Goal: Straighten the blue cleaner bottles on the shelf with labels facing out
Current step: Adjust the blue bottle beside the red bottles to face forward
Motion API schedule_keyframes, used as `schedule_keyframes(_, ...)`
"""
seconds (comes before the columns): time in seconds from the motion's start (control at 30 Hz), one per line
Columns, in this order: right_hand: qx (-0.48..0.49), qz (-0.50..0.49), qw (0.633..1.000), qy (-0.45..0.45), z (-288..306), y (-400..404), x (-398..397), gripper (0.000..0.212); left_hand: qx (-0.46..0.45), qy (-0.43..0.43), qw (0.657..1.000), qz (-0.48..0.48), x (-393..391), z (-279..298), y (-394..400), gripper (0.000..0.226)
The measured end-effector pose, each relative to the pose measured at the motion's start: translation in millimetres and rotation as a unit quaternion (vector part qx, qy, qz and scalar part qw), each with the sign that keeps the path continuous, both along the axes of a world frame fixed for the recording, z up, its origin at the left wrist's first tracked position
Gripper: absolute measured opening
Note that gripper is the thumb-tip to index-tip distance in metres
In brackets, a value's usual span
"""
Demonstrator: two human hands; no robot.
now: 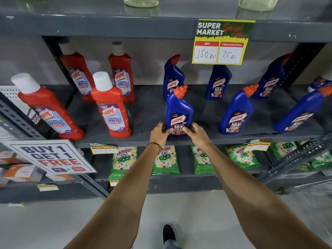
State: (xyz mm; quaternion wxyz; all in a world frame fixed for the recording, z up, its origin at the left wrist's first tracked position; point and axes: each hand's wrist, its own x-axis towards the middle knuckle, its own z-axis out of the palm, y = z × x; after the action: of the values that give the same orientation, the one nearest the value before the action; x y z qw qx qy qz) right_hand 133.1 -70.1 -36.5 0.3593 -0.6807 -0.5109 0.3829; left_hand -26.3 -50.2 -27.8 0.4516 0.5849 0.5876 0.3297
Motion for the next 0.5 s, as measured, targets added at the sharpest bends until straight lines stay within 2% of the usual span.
schedule_keyframes(0.5, 0.0, 0.005, 1.0, -0.003, 1.3, -1.2, -0.3, 0.032, -0.006, 0.008, 1.0, -0.007, 0.8, 2.7, -2.2, 0.034)
